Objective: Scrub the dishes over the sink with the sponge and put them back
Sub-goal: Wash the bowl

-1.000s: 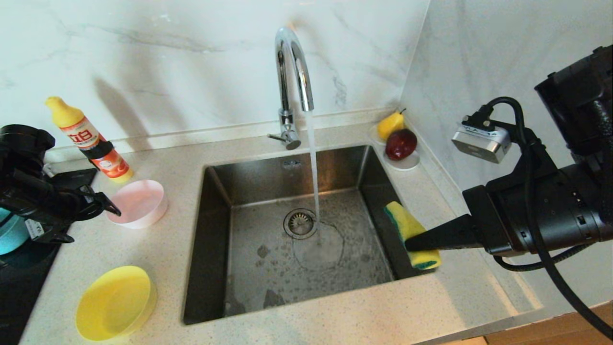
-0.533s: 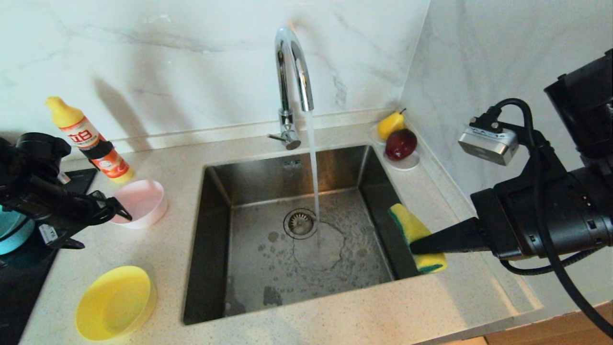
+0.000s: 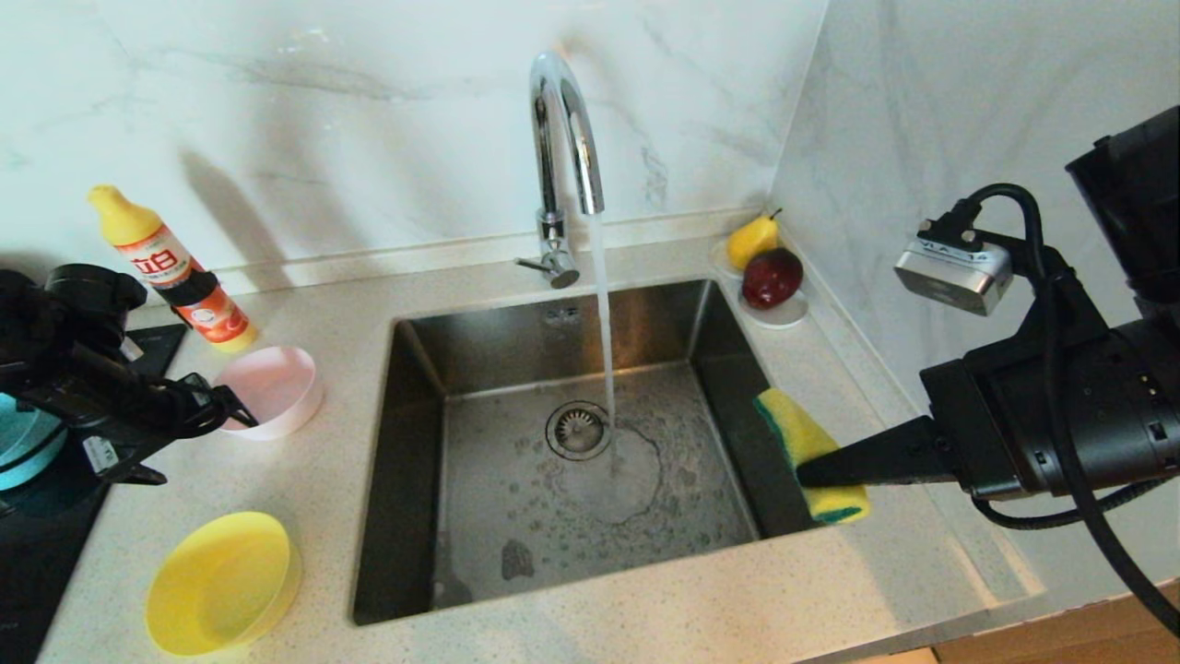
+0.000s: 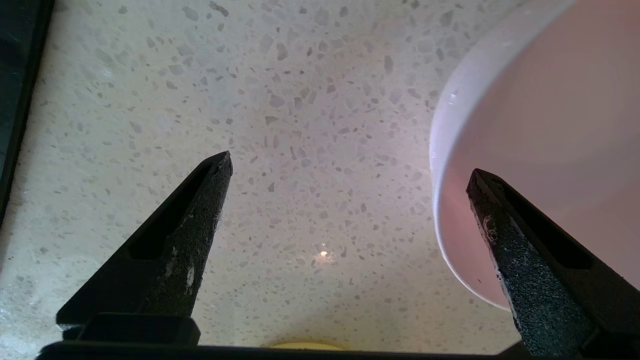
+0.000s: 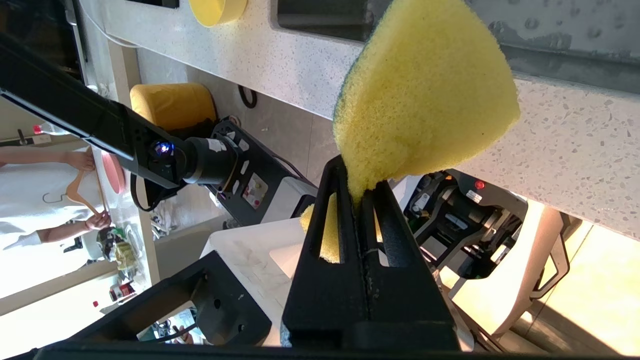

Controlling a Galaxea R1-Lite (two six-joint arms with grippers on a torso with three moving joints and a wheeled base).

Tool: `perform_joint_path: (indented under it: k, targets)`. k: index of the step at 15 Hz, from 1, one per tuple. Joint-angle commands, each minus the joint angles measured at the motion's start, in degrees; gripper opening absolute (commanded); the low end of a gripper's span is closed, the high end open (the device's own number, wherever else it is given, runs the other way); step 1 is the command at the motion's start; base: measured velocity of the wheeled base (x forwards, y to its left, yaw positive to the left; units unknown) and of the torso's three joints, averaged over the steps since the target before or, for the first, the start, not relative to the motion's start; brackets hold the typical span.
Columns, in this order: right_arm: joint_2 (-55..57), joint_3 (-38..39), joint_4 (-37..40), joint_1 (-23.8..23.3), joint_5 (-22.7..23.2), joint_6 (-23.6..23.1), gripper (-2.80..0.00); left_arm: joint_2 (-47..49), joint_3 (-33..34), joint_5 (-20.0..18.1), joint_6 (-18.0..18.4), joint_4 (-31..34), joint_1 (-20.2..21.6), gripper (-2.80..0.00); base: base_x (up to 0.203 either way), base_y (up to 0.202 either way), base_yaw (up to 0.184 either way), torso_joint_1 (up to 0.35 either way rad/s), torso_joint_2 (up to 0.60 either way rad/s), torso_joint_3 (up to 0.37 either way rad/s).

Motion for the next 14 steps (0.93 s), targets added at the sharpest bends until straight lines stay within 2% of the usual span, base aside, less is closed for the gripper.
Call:
perform_joint_path:
  k: [1,2,3,4,9,14]
  targets:
    - [-0.28,-0.06,0.21,0.01,0.1,0.17,-2.8,0.77,-0.05,0.01,-0.15,0.21,0.01,0.0,0.0,0.0,0.0,0.0,0.0,0.0]
    - [-0.58,-0.06,0.21,0.01,0.13,0.17,-2.8,0.77,-0.06,0.01,-0.15,0.21,0.01,0.0,0.0,0.0,0.0,0.0,0.0,0.0]
    - [-0.6,-0.01,0.3,0.01,0.13,0.17,-2.8,0.77,-0.06,0.01,-0.15,0.21,0.01,-1.14,0.0,0.0,0.0,0.0,0.0,0.0]
    - [-0.6,0.03,0.3,-0.01,0.05,0.25,-2.8,0.96,-0.14,0.01,-0.15,0.21,0.01,-2.8,0.0,0.0,0.0,0.0,0.0,0.0]
    - [-0.77,0.47,0.21,0.01,0.13,0.25,-2.8,1.75,-1.09,1.42,-0.93,-1.3,0.21,-2.8,0.0,0.0,0.0,0.0,0.0,0.0]
    - [-0.42,0.0,0.12,-0.07,0.13,0.17,-2.8,2.53,-3.48,2.21,-1.73,-1.33,2.67,-2.8,0.0,0.0,0.0,0.0,0.0,0.0]
